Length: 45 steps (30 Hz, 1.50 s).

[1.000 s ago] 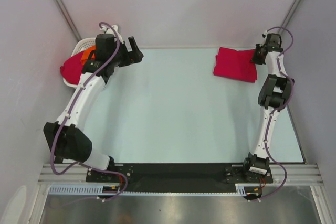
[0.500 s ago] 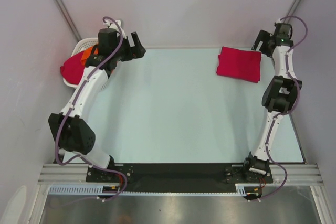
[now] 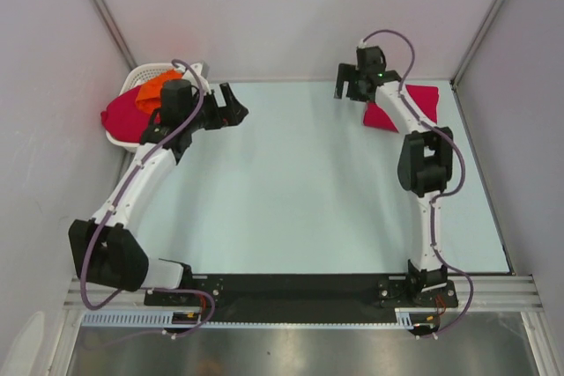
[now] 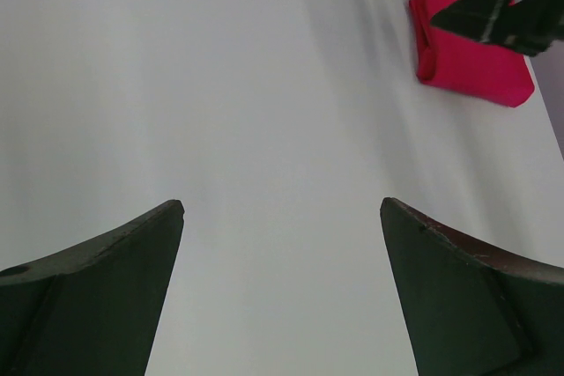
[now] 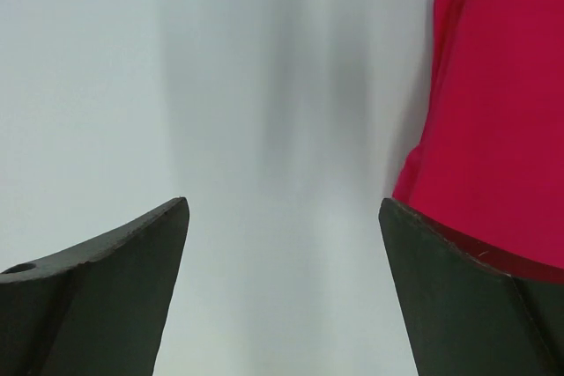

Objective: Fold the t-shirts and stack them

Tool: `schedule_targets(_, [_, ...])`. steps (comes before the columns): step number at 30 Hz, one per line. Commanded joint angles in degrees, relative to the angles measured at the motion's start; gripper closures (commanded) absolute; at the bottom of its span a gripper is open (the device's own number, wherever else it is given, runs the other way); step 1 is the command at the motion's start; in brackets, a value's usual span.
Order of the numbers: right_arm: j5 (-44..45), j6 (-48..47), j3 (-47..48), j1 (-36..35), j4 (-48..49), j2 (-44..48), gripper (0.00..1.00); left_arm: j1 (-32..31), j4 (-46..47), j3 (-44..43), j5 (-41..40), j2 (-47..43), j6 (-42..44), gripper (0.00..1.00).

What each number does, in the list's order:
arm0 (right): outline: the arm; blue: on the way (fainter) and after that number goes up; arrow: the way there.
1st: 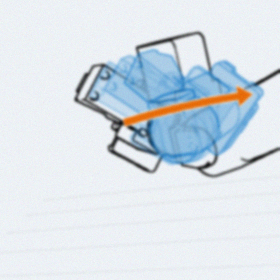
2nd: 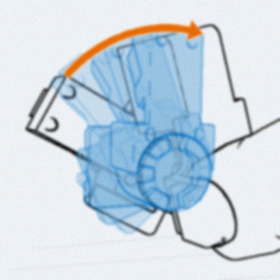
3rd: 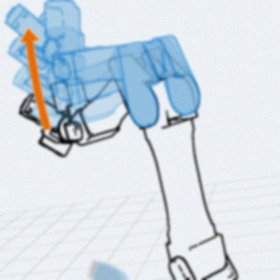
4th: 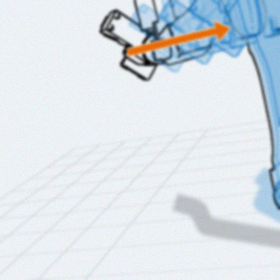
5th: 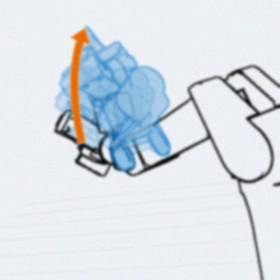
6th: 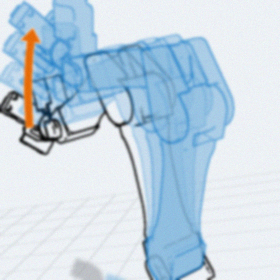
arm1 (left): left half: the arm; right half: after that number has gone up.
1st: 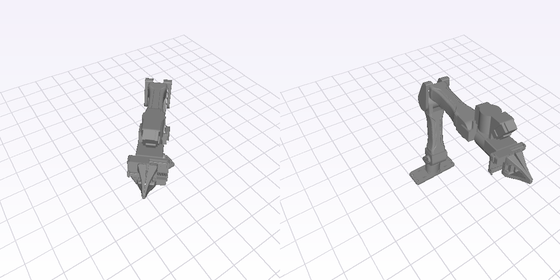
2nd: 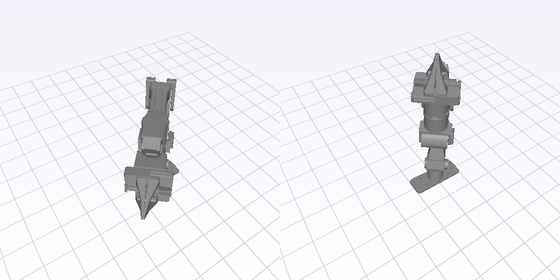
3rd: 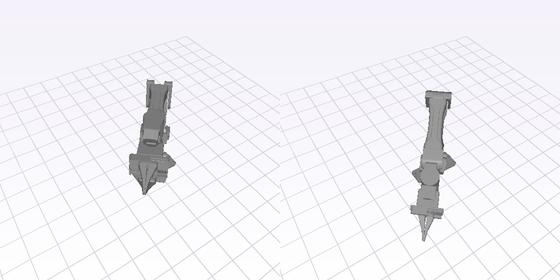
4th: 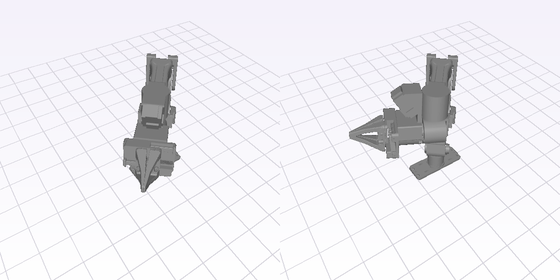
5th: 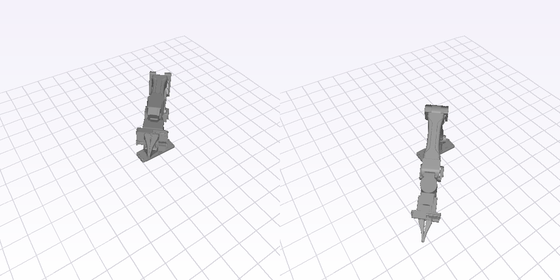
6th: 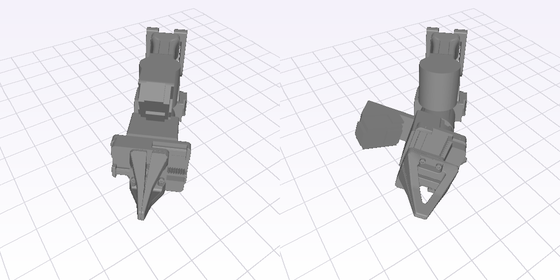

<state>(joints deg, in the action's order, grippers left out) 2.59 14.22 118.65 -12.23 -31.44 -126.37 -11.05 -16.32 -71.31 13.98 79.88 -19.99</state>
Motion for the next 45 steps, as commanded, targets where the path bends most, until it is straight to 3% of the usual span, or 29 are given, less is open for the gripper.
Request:
schedule_targets(1, [6.1, -0.5, 8.2, 0.1, -6.5, -8.5, 0.06, 0.3, 4.5, 3.5, 0.3, -6.3, -0.5, 0.0])
schedule_targets(3, [12.1, -5.5, 14.5, -1.0, -9.8, -11.3, 0.07, 0.3, 4.7, 4.6, 0.3, -8.1, -0.9, 0.0])
schedule_targets(7, [22.3, -10.3, 9.3, -3.1, -7.9, -10.3, 0.06, 0.3, 4.6, 7.6, 0.0, -10.5, -1.5, 0.0])
schedule_targets(12, [14.9, -8.2, 8.0, -2.7, -8.1, -11.1, 0.1, 0.3, 4.3, 10.2, -1.1, -12.1, -1.4, 0.0])
schedule_targets(19, [29.4, -11.7, 10.3, -5.0, -10.8, -15.6, 0.11, 0.4, 3.3, 9.7, -0.8, -11.9, -0.4, 0.0])
schedule_targets(24, [34.4, -13.0, 6.7, -5.2, -8.9, -15.1, 0.12, 0.5, 3.7, 9.5, -0.3, -11.2, -0.6, 0.0])
schedule_targets(37, [32.9, -13.8, 6.7, -1.5, -7.5, -17.2, 0.13, 0.4, 3.5, 9.2, -0.6, -10.4, 0.0, 0.0])
schedule_targets(45, [34.0, -14.0, 1.0, -1.0, -5.9, -15.7, 0.13, 0.4, 3.0, 8.6, -0.3, -10.1, 0.1, 0.0])
